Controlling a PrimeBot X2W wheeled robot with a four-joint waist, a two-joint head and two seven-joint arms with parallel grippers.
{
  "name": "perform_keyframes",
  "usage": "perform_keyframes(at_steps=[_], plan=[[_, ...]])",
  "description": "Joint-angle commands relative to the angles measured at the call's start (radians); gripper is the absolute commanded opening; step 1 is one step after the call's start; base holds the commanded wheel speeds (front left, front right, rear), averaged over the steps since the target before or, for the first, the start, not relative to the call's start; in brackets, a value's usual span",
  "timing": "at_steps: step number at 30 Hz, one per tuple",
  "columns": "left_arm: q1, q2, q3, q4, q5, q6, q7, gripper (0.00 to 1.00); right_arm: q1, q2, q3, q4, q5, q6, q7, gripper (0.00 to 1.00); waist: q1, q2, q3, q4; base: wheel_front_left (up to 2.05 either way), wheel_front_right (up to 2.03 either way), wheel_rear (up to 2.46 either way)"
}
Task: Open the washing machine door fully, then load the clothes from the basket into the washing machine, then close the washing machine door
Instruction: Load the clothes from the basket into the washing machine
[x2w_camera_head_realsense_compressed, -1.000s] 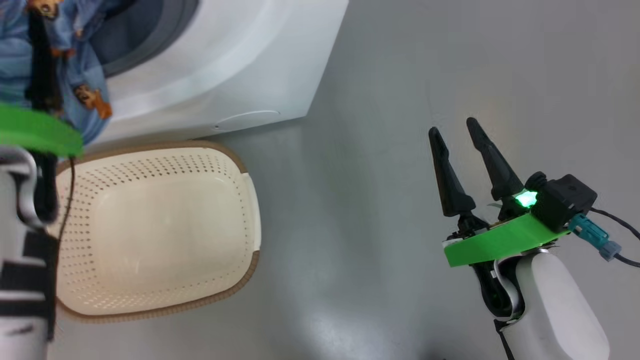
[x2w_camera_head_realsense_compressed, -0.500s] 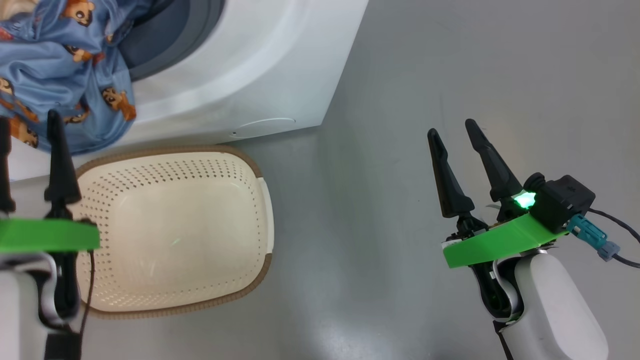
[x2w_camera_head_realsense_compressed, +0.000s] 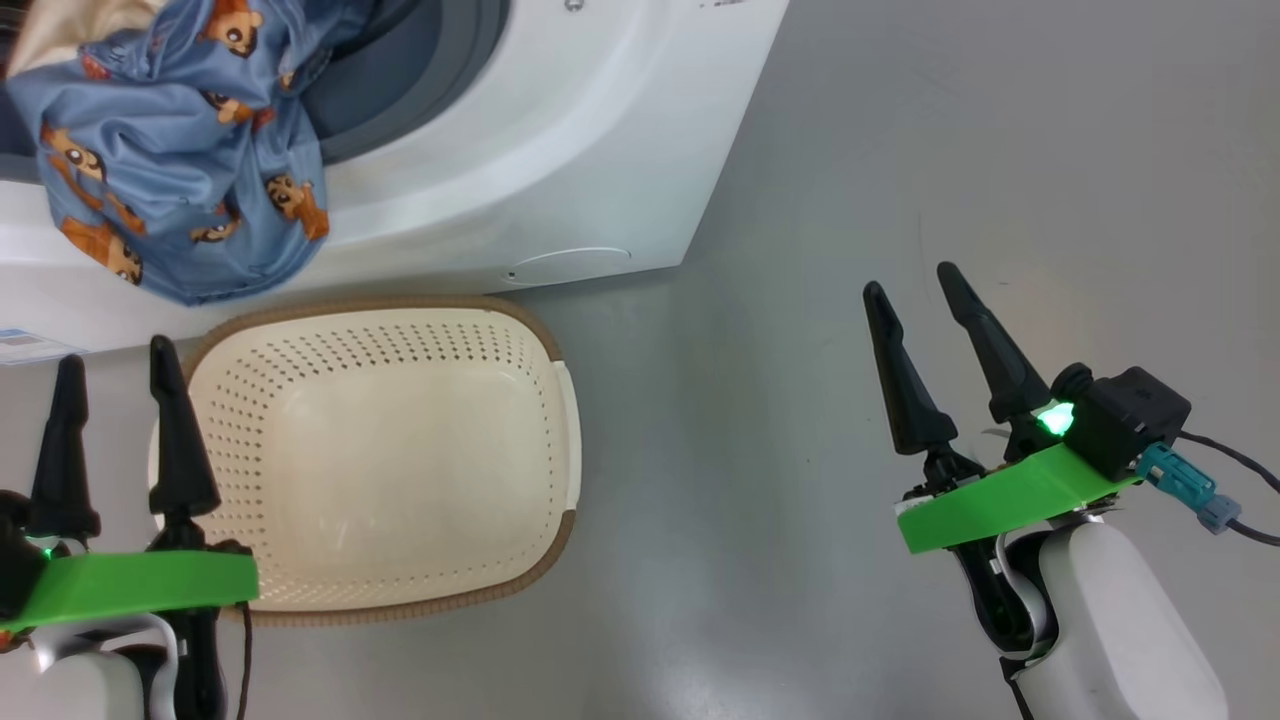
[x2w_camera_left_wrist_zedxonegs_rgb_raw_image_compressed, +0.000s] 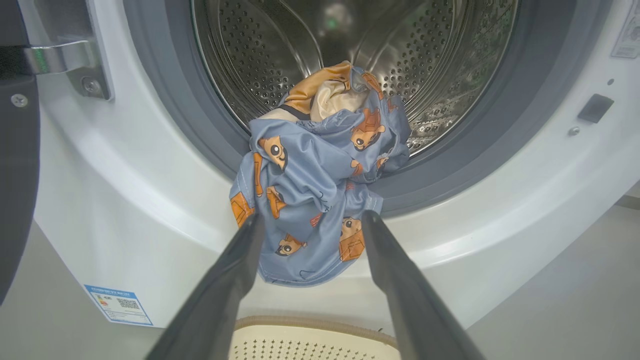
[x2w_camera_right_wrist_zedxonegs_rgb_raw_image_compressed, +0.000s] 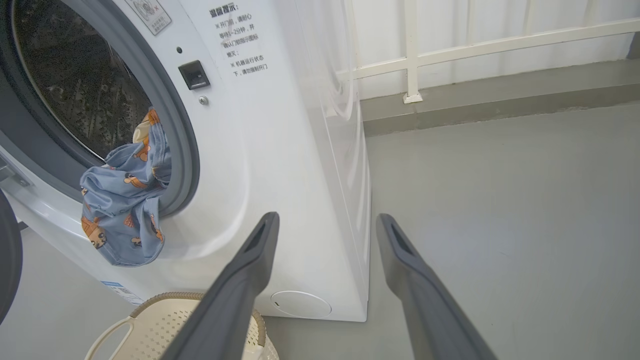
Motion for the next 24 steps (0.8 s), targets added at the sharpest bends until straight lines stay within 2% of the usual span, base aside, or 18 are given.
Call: perform_keyframes(at_steps=[1,10,16,24], plan=[[0.011,0.014,0.034,-0.029,0.011,-0.002,-0.005,1.00,0.021,0.002,0.024,-0.019,0.003,0.009,-0.005,1.00,0.0000,0.0000,-0.003,0.003,0.00,0.00,0.00],[0.017,0.010,0.025,-0.010,0.007,-0.003,-0.005,1.00,0.027,0.000,0.038,-0.015,0.006,0.009,-0.005,1.00,0.0000,0.0000,-0.006,-0.003,0.00,0.00,0.00],[-0.035,0.062,-0.008,0.116,-0.027,-0.003,-0.005,1.00,0.024,0.003,0.047,-0.012,0.005,0.009,-0.005,1.00,0.0000,0.0000,0.002,-0.012,0.00,0.00,0.00],[-0.164,0.150,-0.063,0.347,-0.084,-0.003,-0.005,1.00,0.018,0.007,0.053,-0.010,0.009,0.009,-0.005,1.00,0.0000,0.0000,0.011,-0.033,0.00,0.00,0.00]])
